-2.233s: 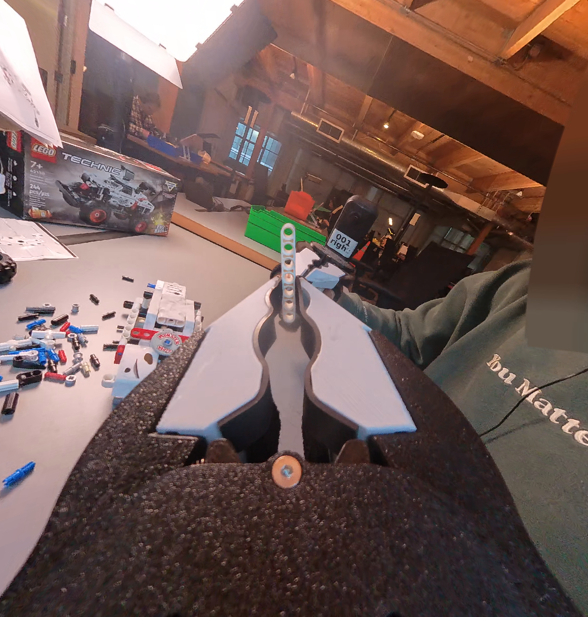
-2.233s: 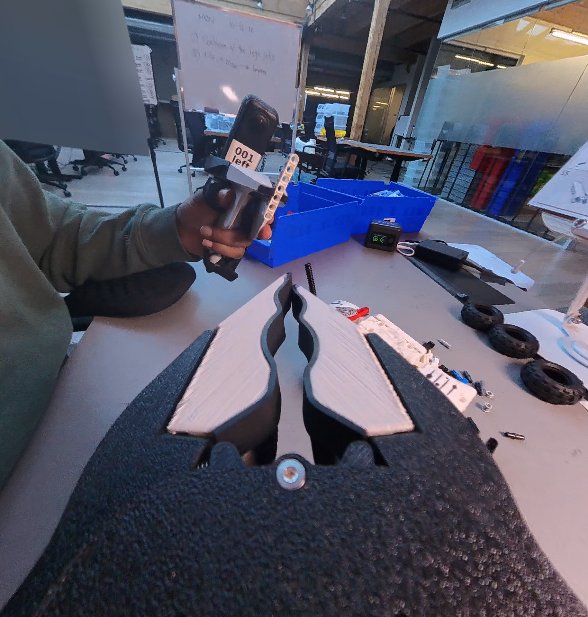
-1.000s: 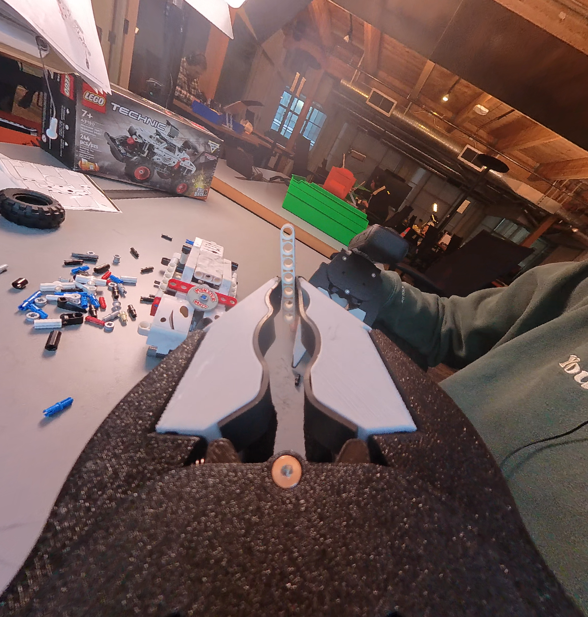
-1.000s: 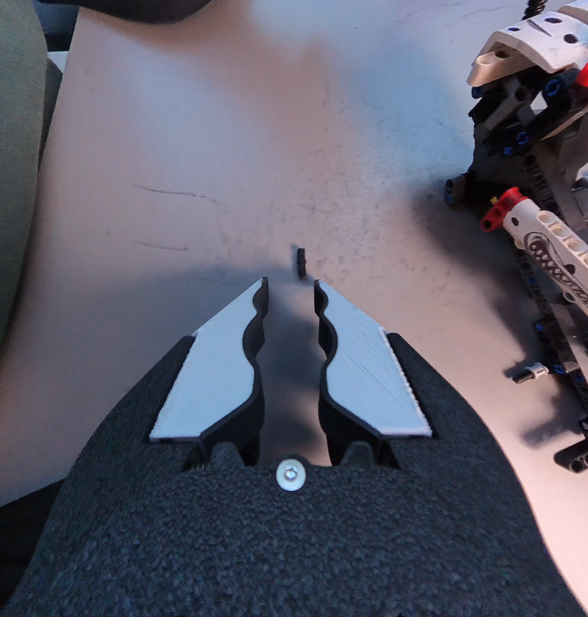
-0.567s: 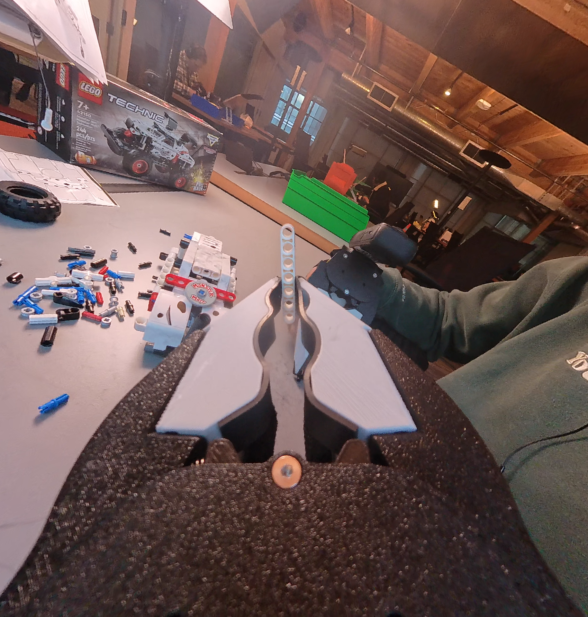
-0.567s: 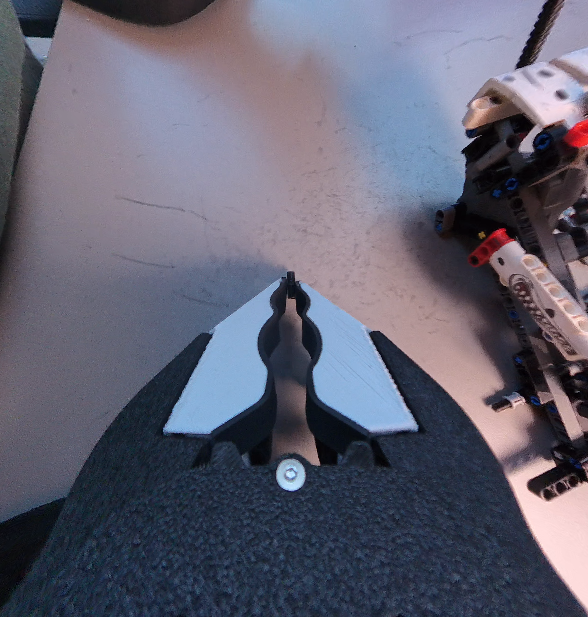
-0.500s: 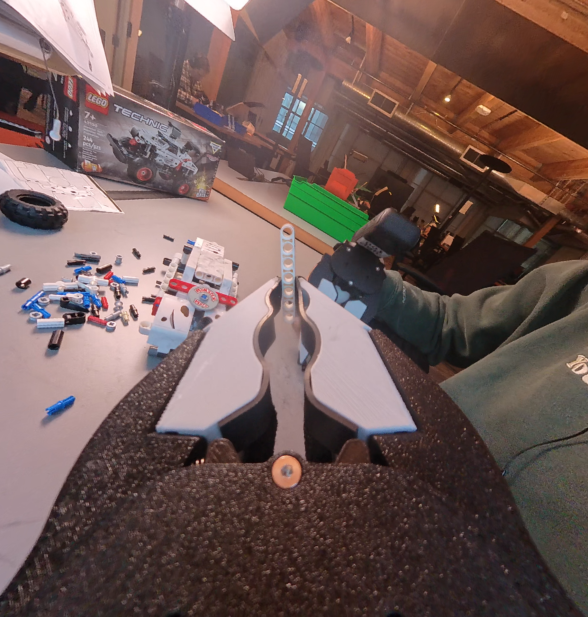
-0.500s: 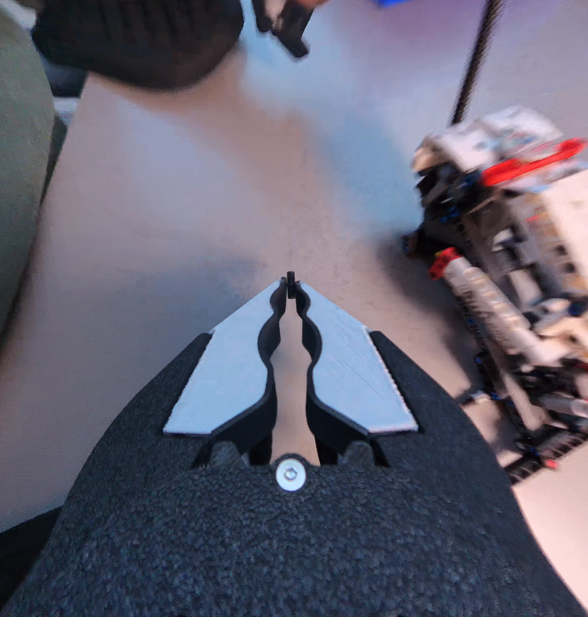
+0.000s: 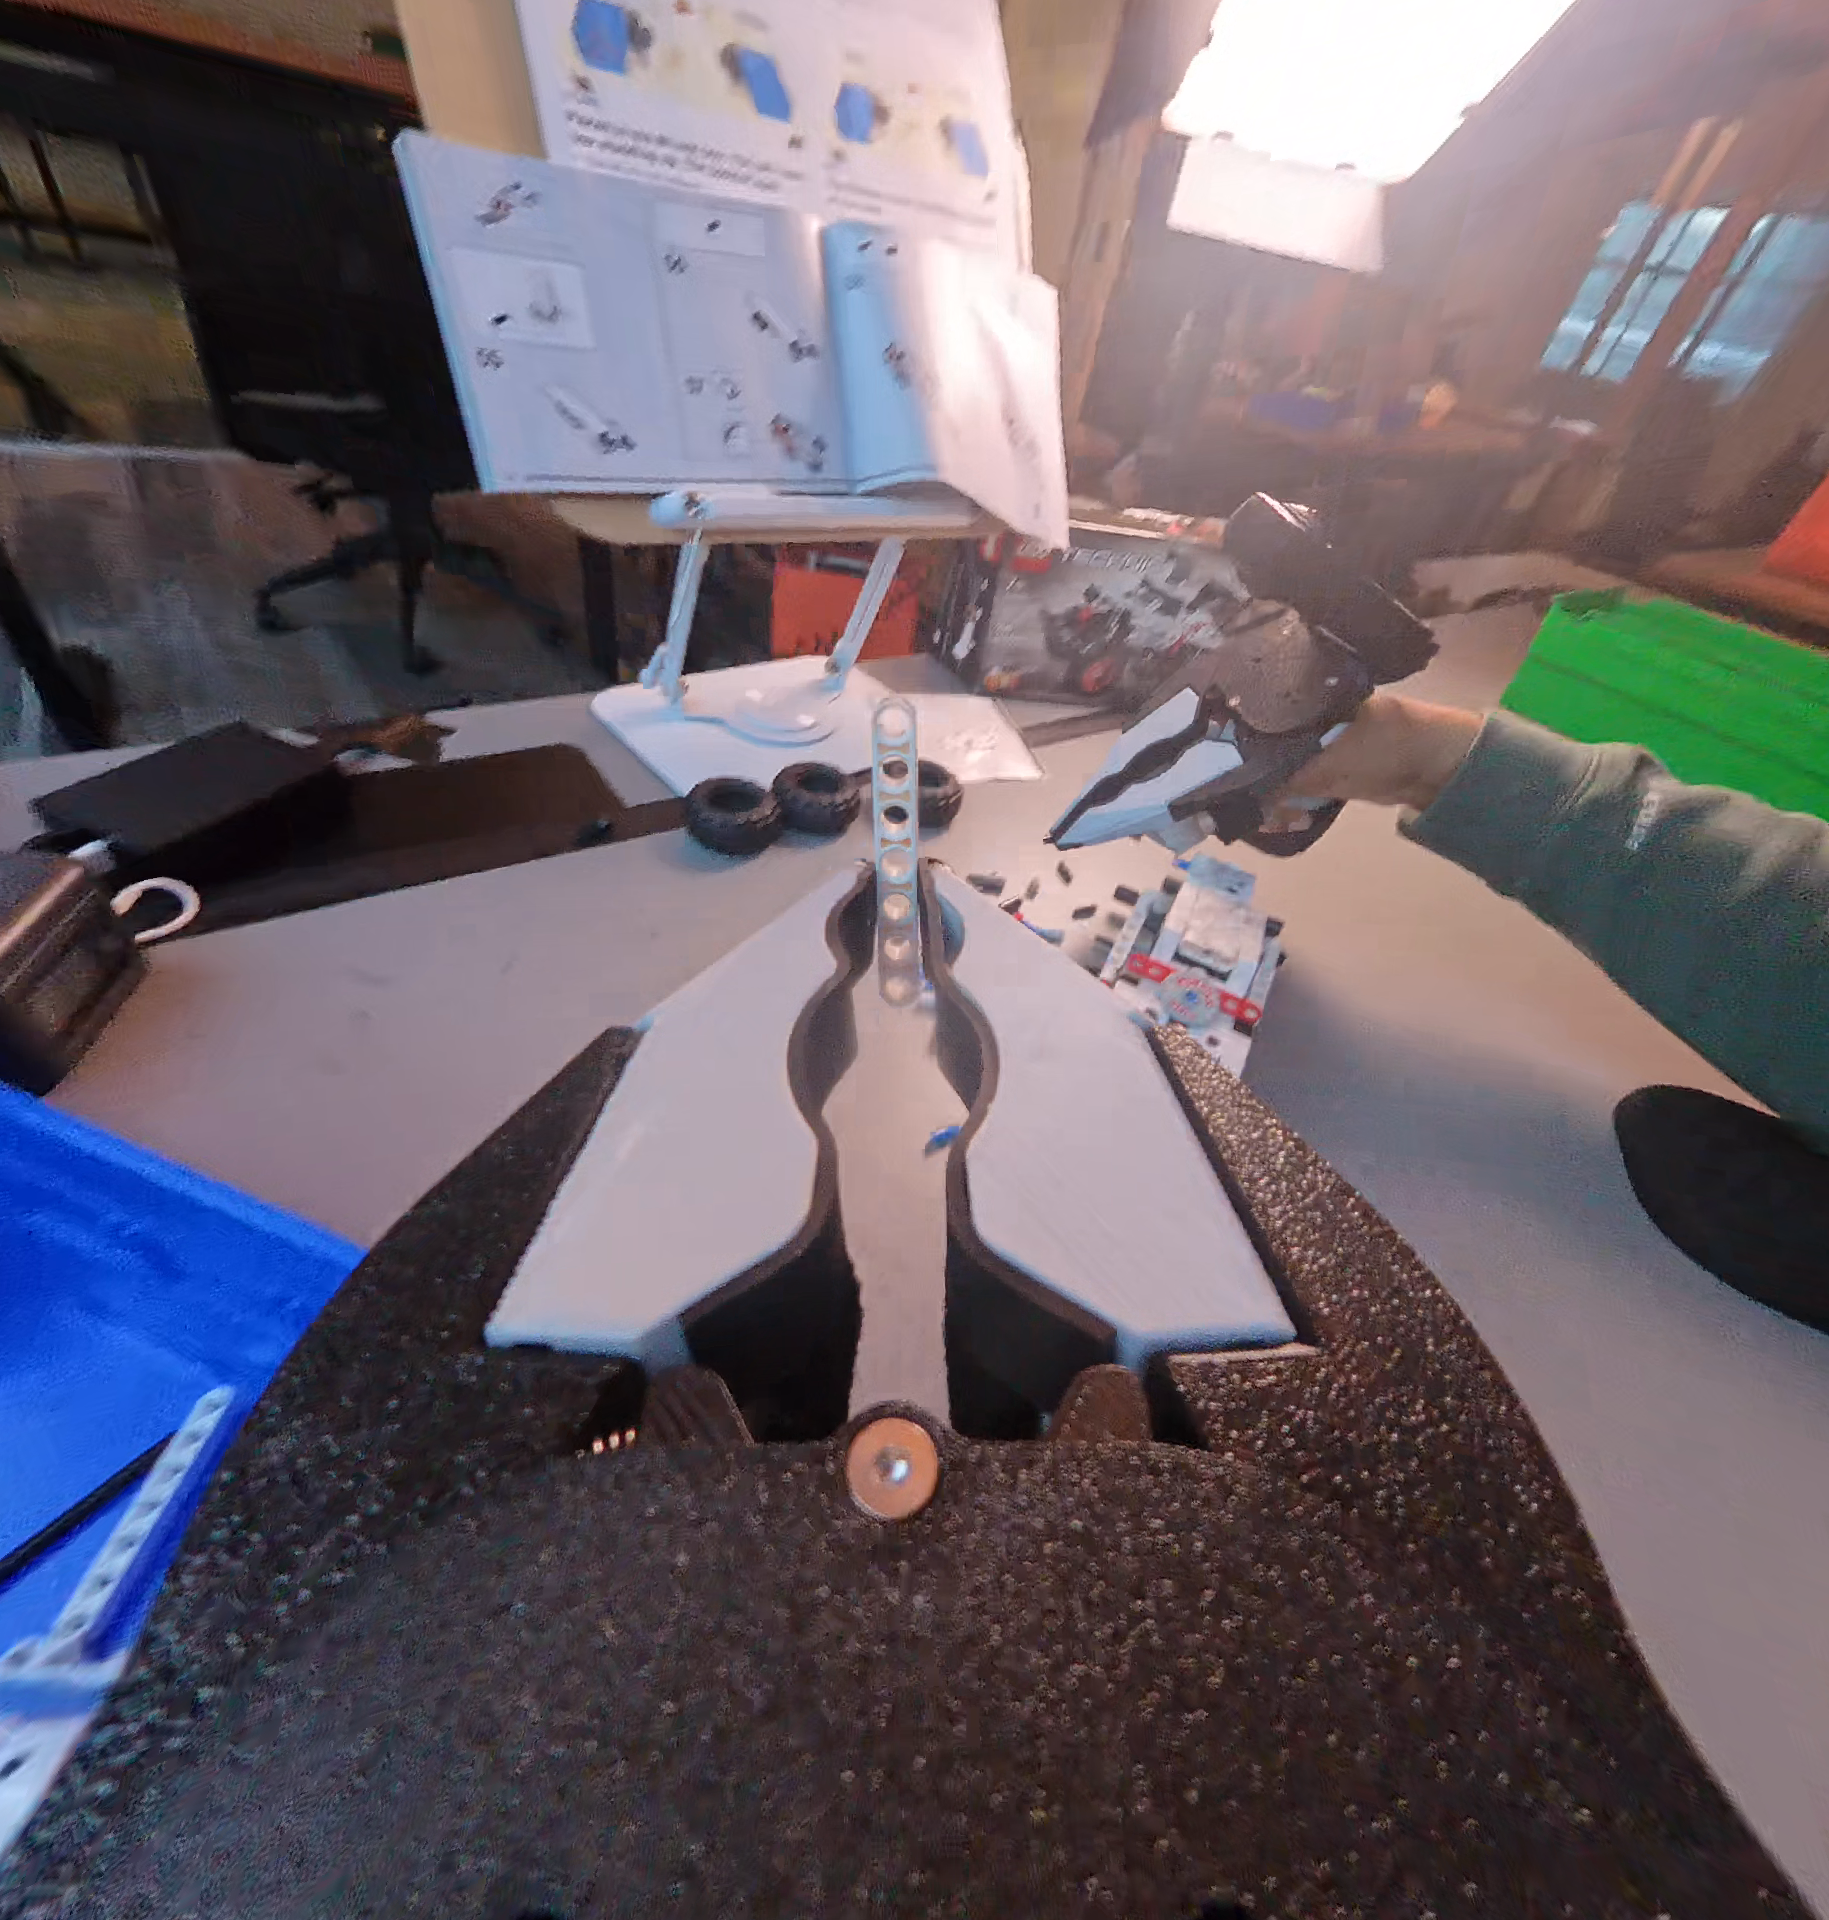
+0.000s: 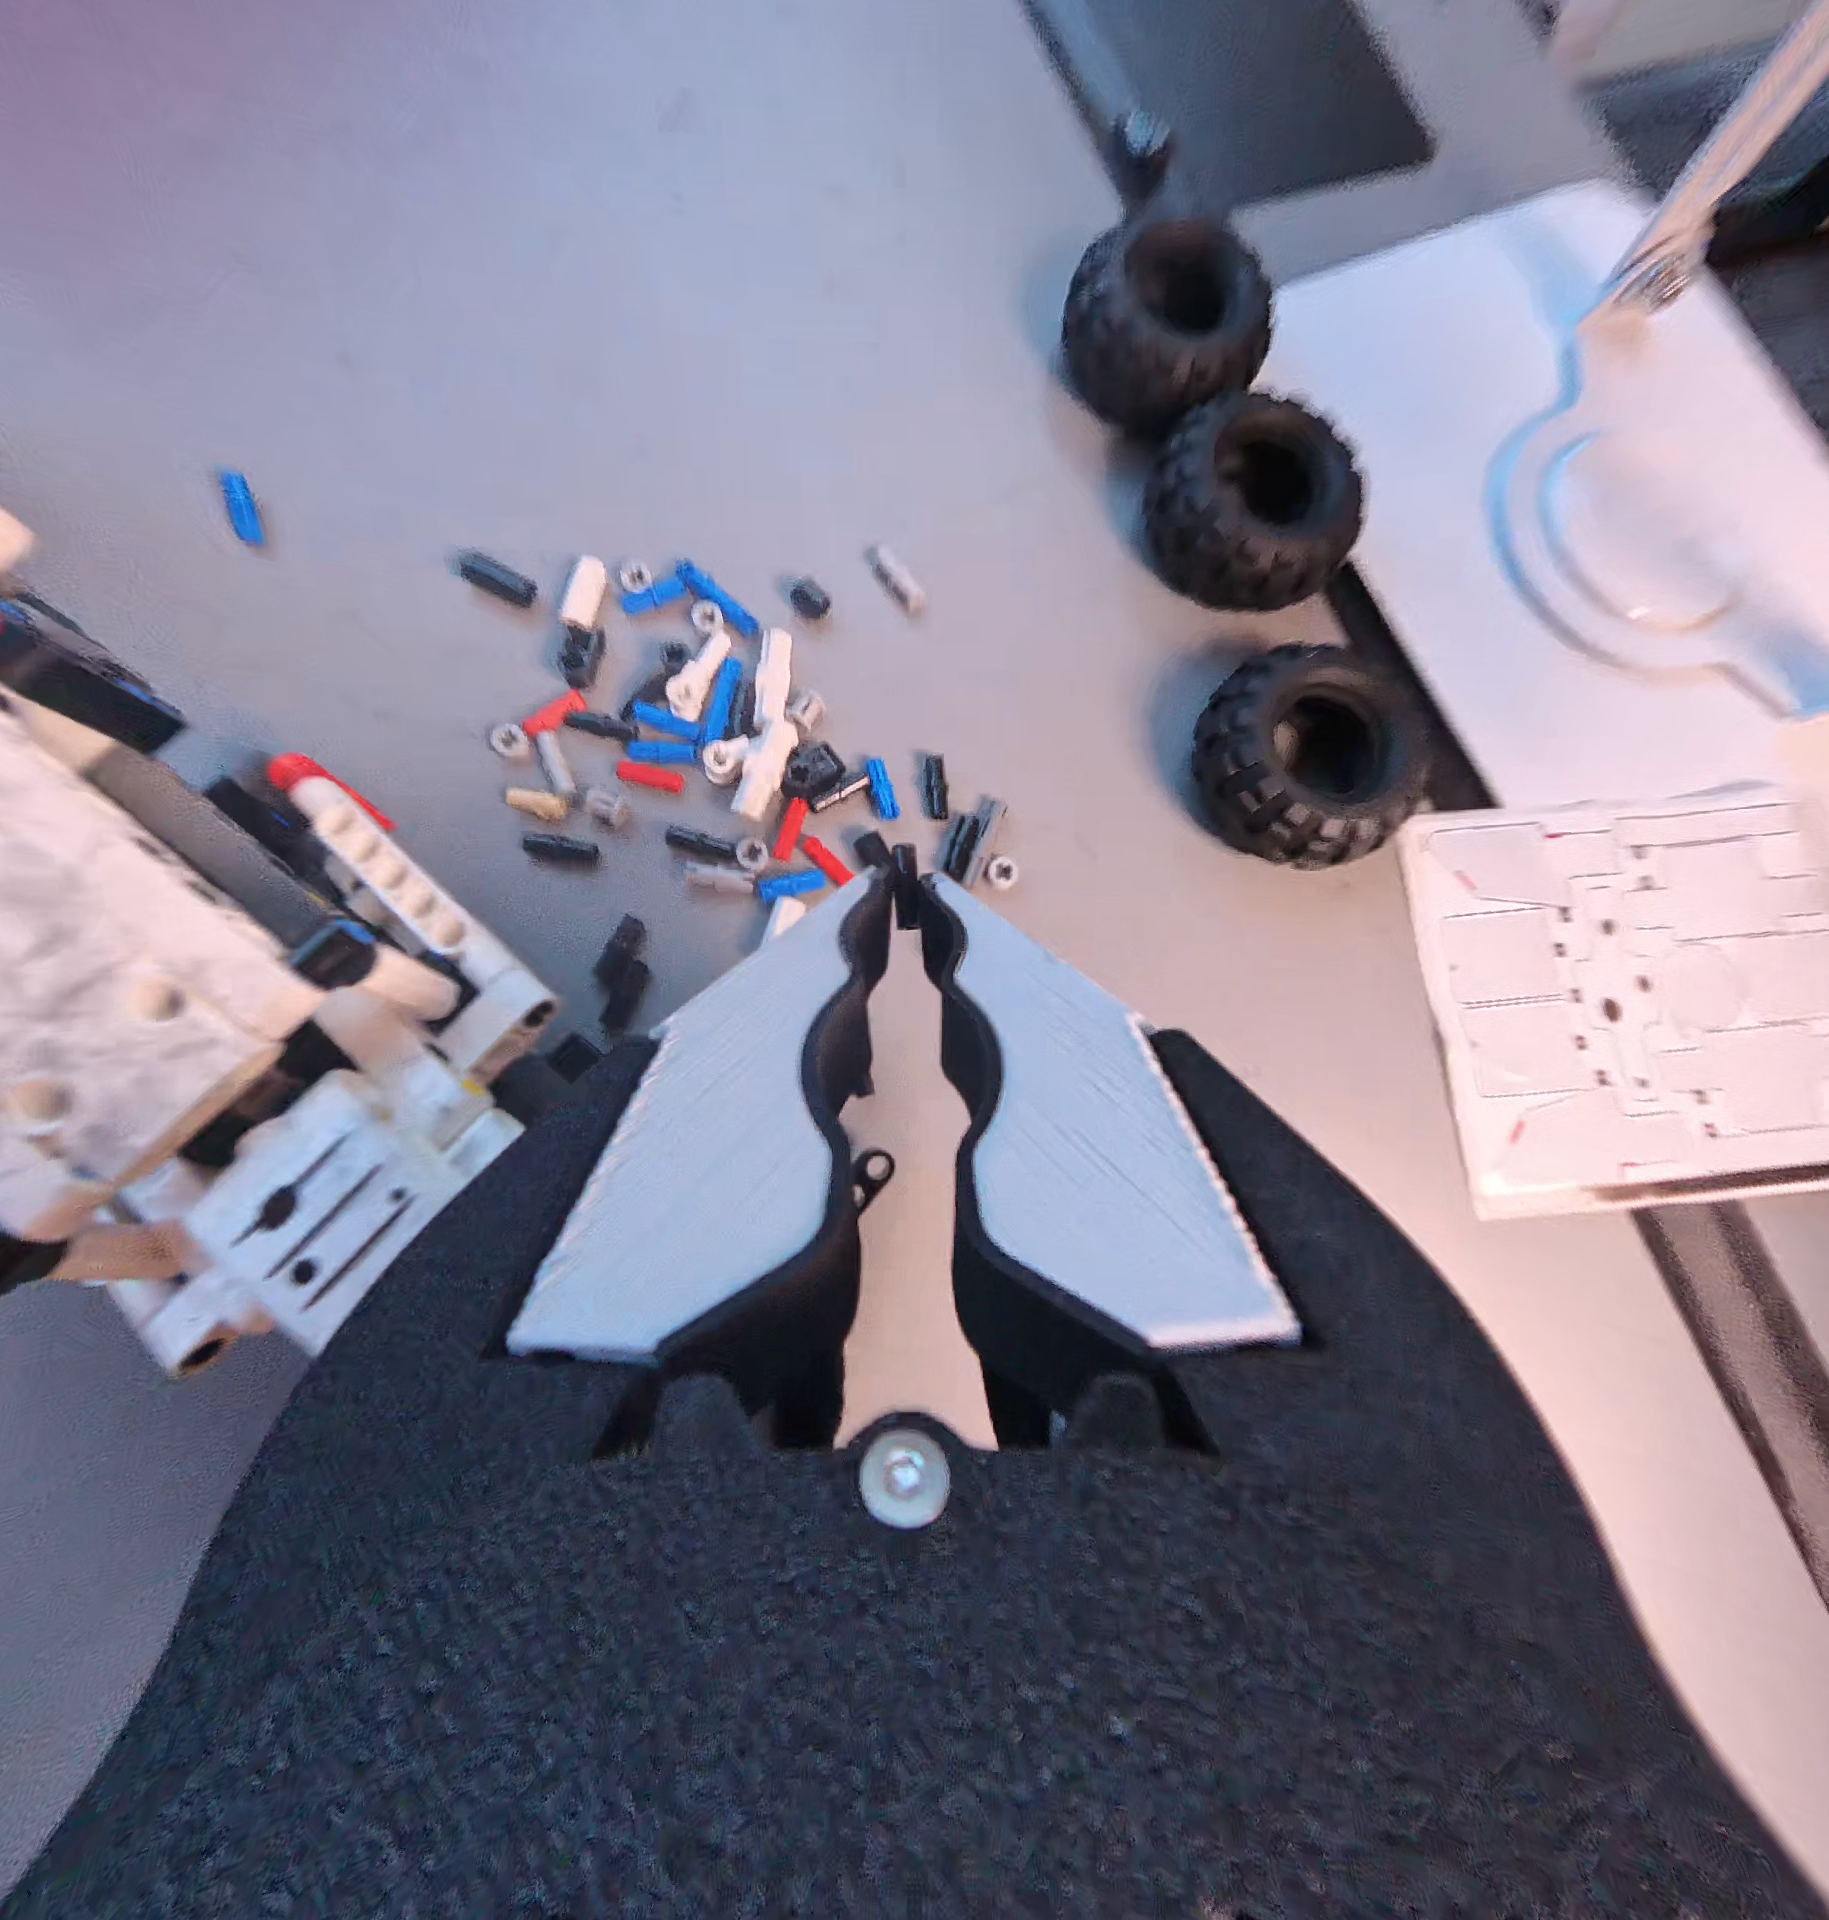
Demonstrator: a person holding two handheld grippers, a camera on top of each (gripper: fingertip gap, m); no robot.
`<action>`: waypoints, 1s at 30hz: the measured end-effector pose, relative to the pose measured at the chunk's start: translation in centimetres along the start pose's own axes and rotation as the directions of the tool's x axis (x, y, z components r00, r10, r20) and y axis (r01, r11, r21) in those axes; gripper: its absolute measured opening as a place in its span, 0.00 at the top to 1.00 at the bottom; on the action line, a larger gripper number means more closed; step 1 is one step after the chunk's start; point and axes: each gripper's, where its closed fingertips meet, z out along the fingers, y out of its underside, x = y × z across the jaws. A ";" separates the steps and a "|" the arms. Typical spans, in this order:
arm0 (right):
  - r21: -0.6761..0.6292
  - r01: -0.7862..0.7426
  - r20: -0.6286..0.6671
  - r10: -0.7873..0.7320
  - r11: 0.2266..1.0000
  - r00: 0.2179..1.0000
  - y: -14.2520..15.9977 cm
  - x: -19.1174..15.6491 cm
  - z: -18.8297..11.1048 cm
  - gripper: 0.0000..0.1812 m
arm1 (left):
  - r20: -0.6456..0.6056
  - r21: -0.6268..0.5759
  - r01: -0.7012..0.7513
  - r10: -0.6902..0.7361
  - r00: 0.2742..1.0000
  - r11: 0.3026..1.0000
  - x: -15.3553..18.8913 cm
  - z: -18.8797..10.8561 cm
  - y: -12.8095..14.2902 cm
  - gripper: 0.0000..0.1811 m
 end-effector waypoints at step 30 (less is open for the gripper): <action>0.480 -0.069 0.356 -0.122 0.875 0.927 -4.0 -7.6 -10.0 0.77 | 0.324 -0.524 -0.093 0.299 0.898 0.847 -12.0 -4.7 5.5 0.77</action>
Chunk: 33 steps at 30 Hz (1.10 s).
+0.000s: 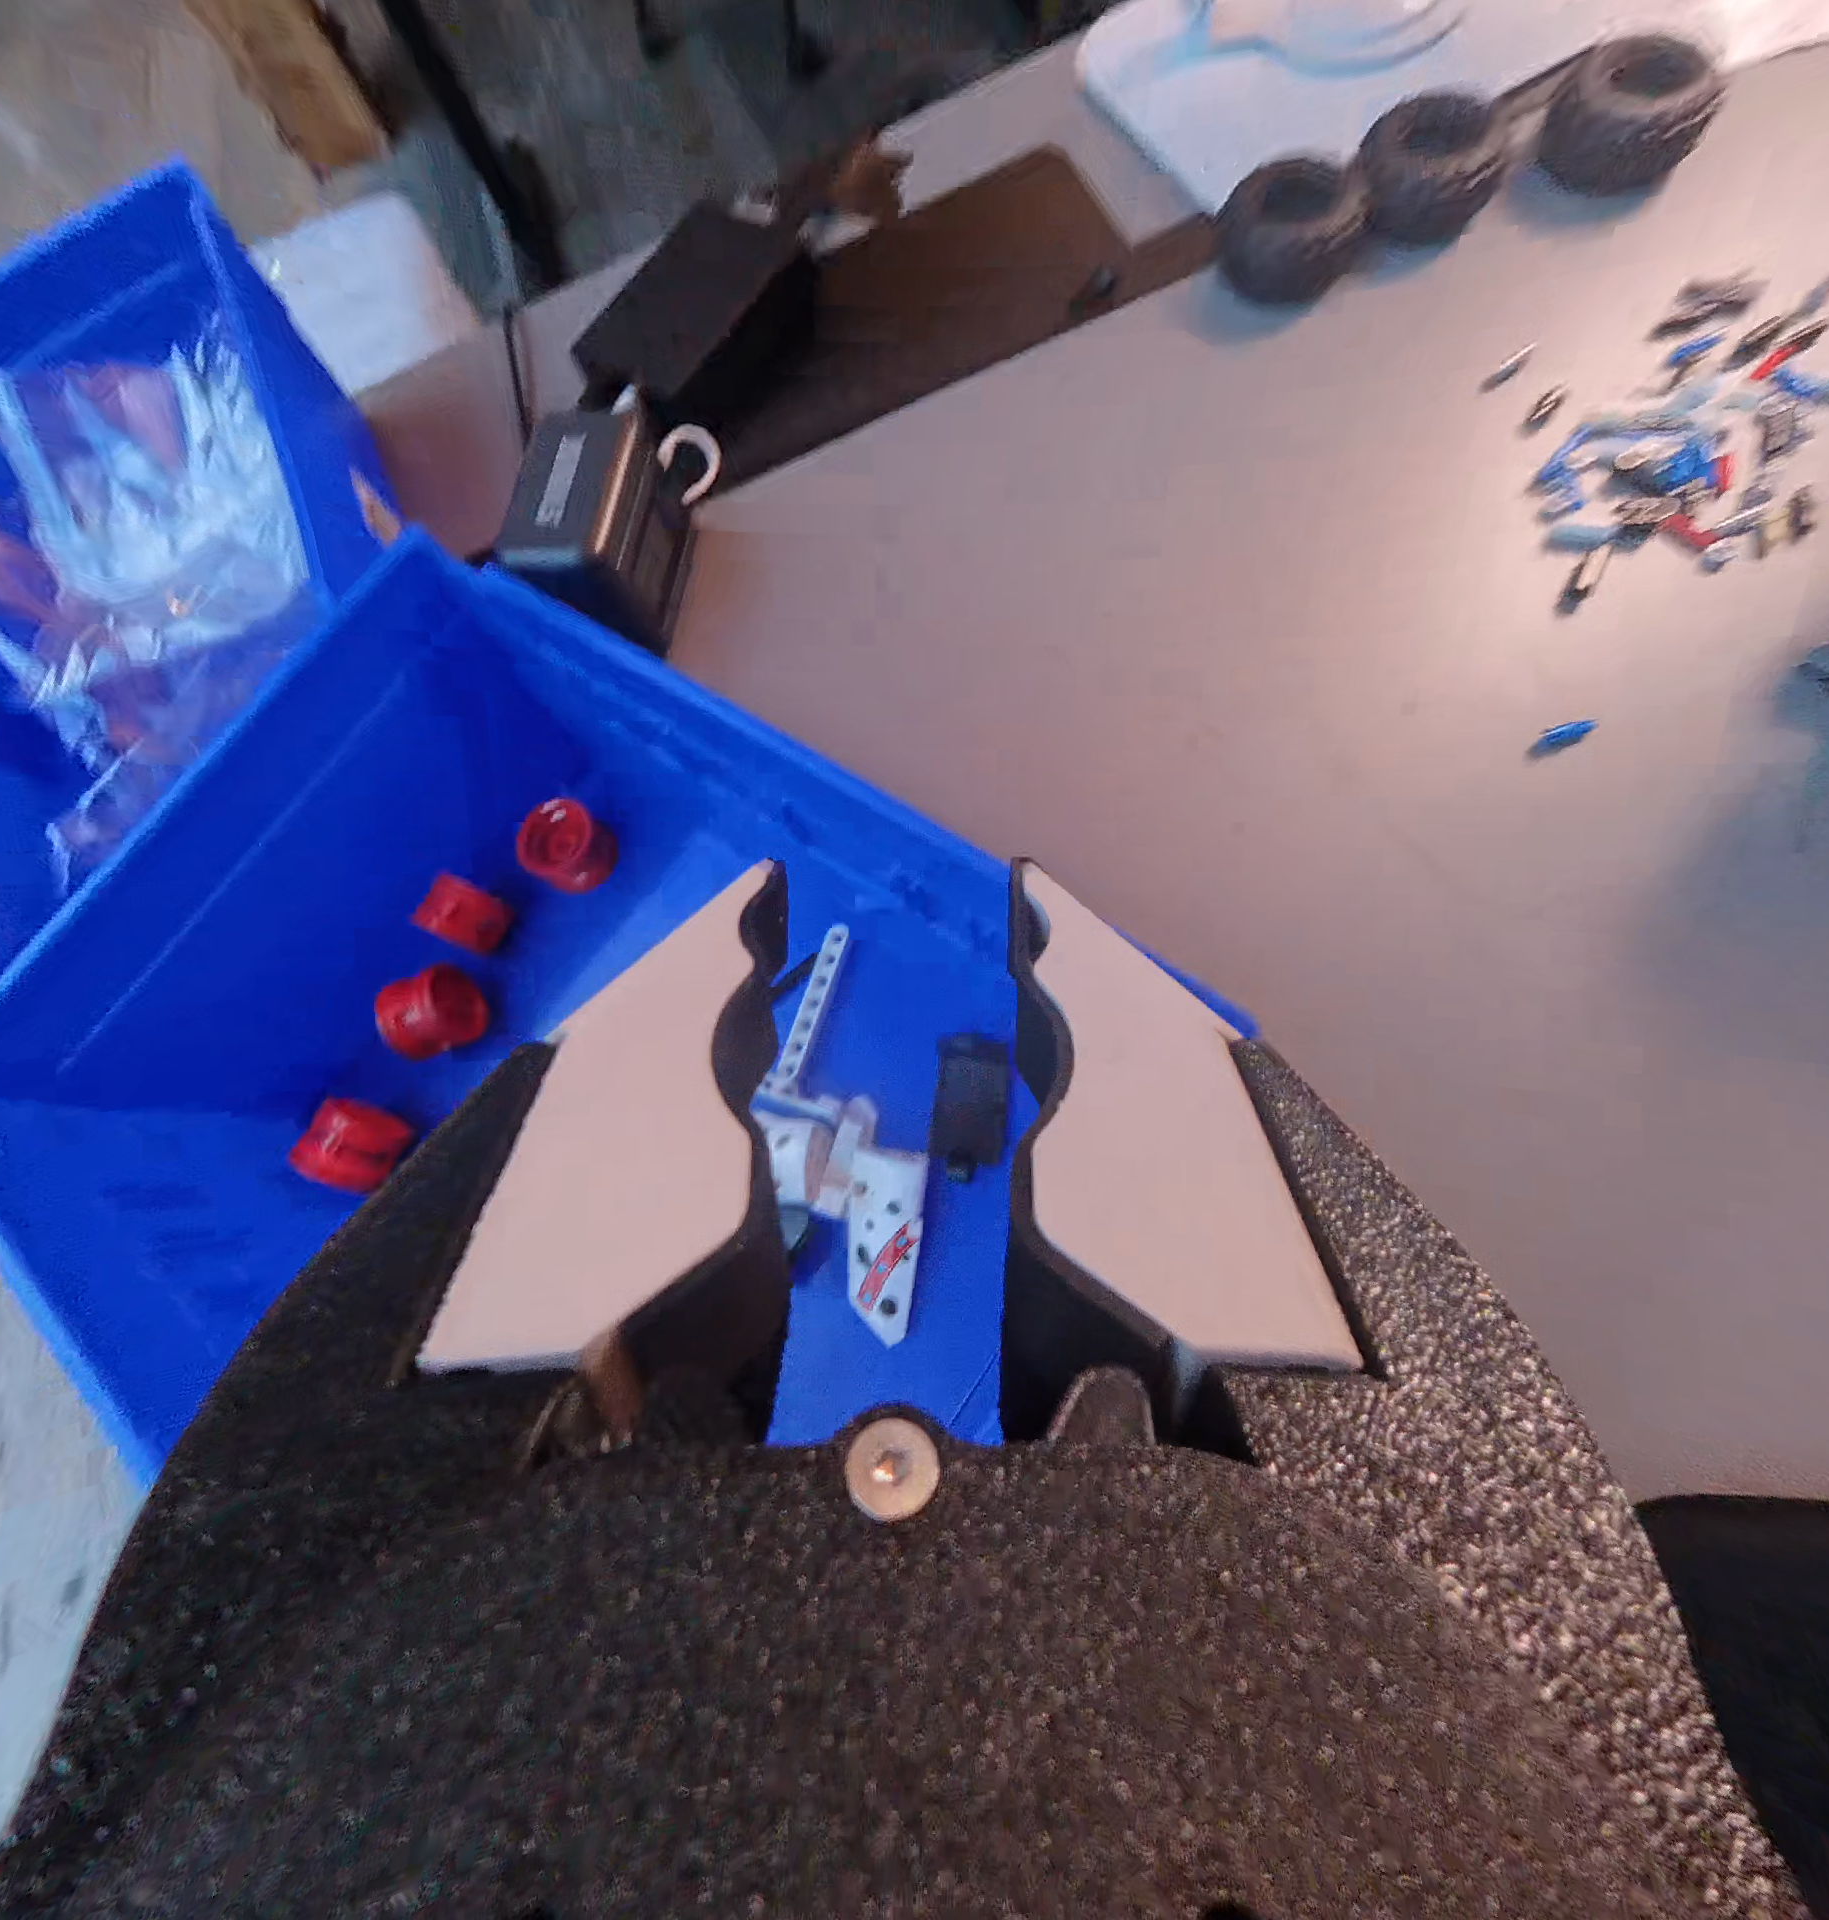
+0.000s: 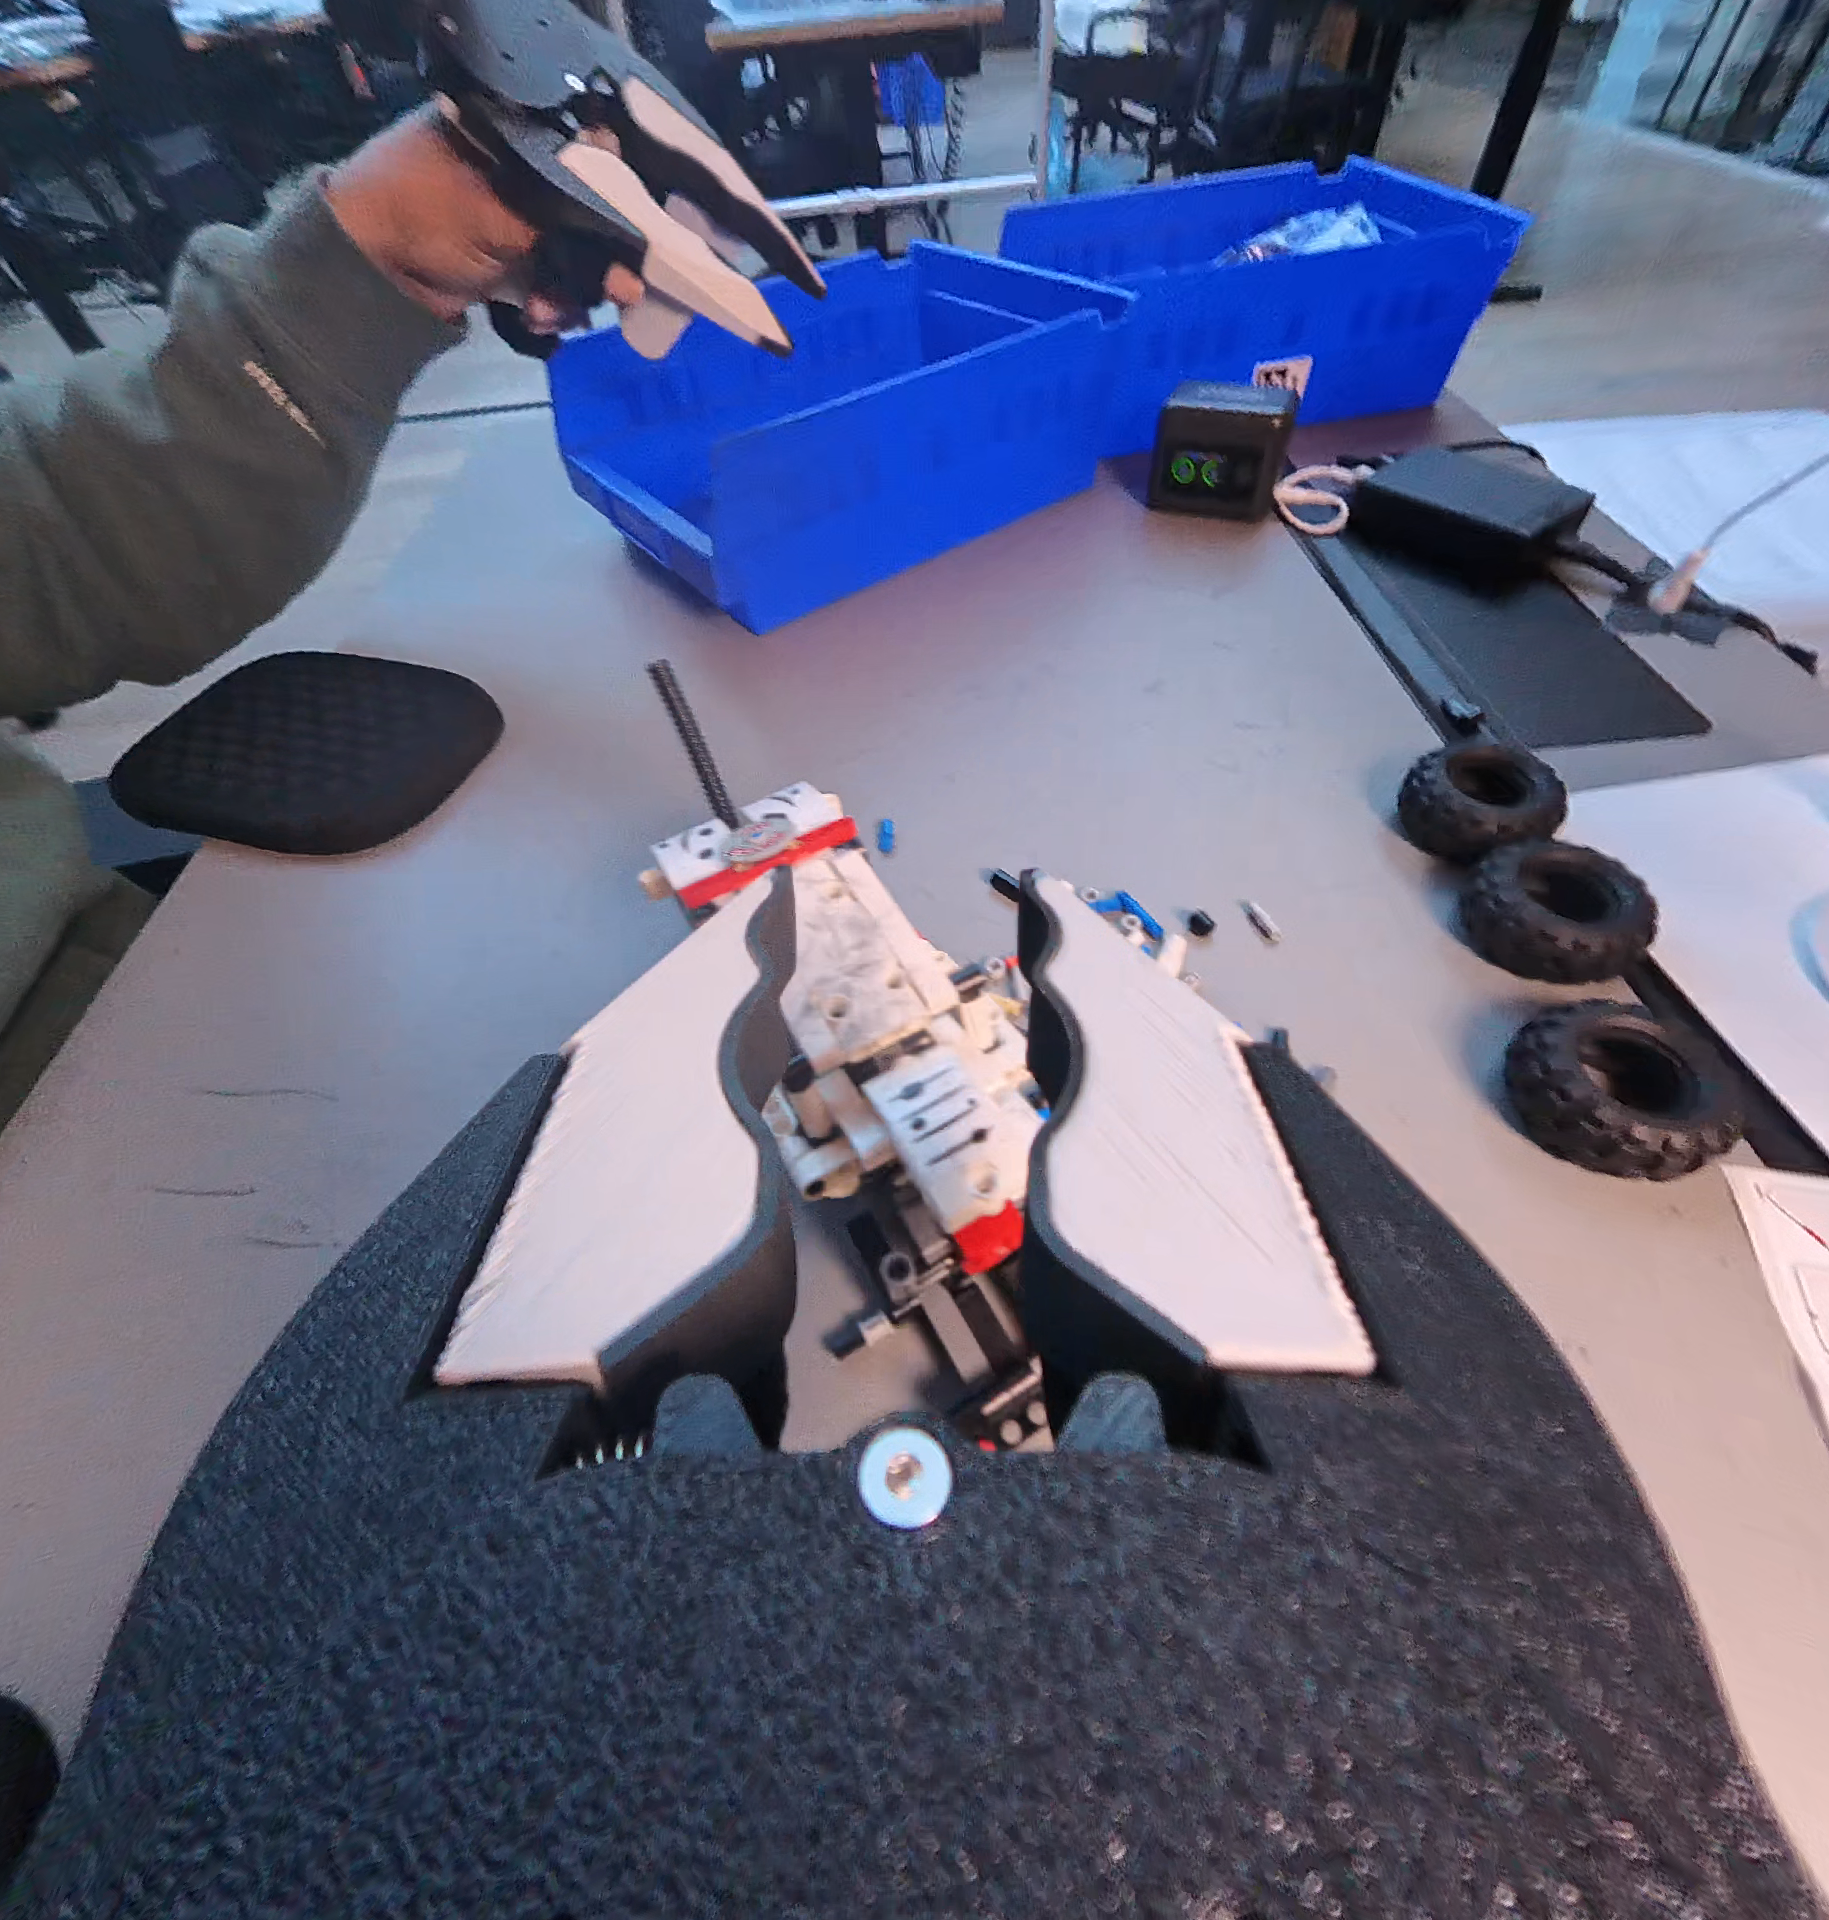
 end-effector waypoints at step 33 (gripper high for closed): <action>-0.008 0.162 -0.647 -0.128 0.987 0.751 4.1 -5.5 -4.3 0.70 | -0.690 0.355 -0.265 0.443 0.572 0.896 30.3 6.7 -3.7 0.64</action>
